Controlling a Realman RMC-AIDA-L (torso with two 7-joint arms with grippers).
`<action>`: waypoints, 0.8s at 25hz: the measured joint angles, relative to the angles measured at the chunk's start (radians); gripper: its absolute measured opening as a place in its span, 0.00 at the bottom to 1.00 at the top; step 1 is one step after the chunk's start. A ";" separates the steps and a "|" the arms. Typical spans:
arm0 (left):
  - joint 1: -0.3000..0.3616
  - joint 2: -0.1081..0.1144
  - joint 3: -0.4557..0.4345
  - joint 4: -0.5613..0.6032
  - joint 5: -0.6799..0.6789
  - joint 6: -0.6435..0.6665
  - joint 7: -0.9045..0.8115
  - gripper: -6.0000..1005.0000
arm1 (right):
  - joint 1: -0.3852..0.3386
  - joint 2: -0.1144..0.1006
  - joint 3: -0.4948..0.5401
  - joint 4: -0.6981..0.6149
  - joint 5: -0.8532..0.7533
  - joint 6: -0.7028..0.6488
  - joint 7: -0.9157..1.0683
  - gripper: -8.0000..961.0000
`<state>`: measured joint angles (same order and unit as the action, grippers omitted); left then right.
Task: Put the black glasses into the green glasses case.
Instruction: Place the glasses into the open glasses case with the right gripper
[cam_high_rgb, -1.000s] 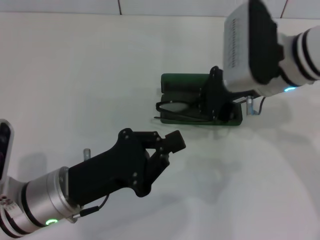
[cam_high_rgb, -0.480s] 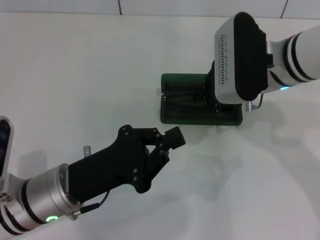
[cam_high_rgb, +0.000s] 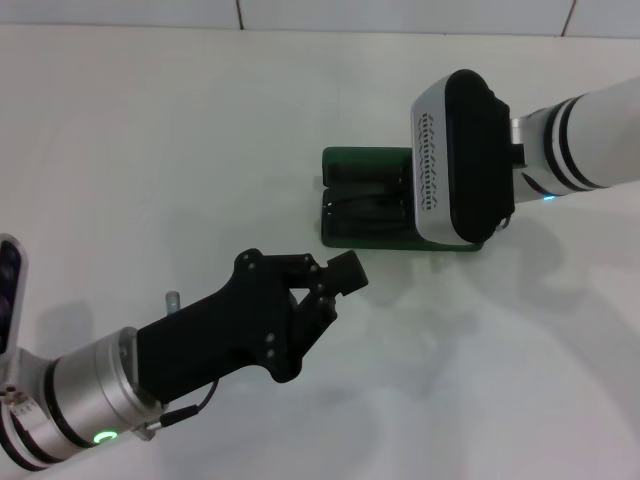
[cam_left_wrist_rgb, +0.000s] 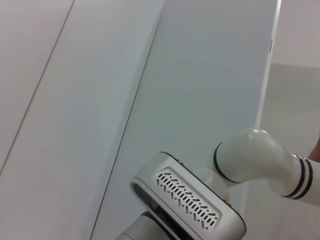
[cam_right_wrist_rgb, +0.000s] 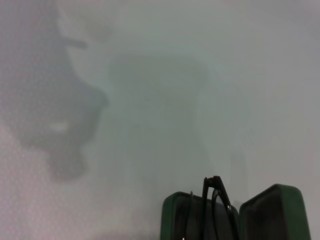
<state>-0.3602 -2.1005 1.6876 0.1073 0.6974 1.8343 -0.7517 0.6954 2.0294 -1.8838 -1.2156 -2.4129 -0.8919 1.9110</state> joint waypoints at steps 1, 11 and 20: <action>0.001 0.000 0.000 0.000 0.000 -0.002 0.000 0.03 | 0.000 0.000 -0.002 0.000 0.000 0.004 0.000 0.05; 0.007 -0.001 0.001 -0.006 -0.001 -0.005 0.000 0.03 | -0.002 0.000 -0.004 0.024 -0.004 0.030 0.002 0.06; 0.007 -0.002 0.006 -0.006 -0.001 -0.004 0.000 0.03 | -0.002 0.000 -0.004 0.032 -0.033 0.045 0.010 0.06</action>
<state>-0.3528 -2.1030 1.6937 0.1012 0.6963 1.8298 -0.7516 0.6933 2.0294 -1.8876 -1.1831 -2.4455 -0.8474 1.9212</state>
